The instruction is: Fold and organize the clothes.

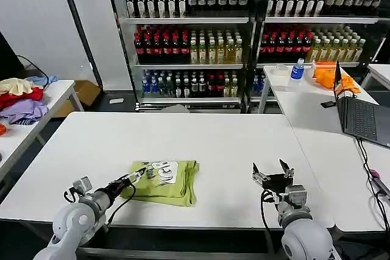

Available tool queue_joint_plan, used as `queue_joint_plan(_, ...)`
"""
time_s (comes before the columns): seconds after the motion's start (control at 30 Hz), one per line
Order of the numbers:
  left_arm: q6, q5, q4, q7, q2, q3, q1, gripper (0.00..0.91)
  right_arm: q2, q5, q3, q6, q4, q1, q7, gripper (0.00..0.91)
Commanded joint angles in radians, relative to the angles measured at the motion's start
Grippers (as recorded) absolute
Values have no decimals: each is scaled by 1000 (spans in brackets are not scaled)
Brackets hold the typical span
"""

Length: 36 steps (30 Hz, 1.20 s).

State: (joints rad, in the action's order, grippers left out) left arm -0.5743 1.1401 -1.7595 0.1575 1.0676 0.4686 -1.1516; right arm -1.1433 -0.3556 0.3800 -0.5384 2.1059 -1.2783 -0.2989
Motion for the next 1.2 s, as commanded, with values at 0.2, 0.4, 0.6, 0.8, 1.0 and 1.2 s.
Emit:
queue_joint_plan(0.2,-2,20,96,-89,31,-28,34,20,-3,0,4,-3,5,-7,-3,907)
queue_joint_plan(0.4,-3,29,83,-129,22,-15,0,20,1,-2,18,-7,14,-13,-3,907)
queue_joint_plan(0.6,-3,69,65,-133,22,6,-6,20,1,-2,23,-10,25,-22,-4,907)
queue_joint_plan(0.8,-4,183,13,-129,19,53,-29,20,-5,0,31,-12,39,-41,-6,907)
queue_joint_plan(1.0,-4,339,-36,-85,24,150,-48,20,-4,1,49,-11,57,-72,-7,907)
queue_joint_plan(1.2,-6,393,-16,-58,-107,359,-37,20,2,-5,57,-9,67,-77,-6,907)
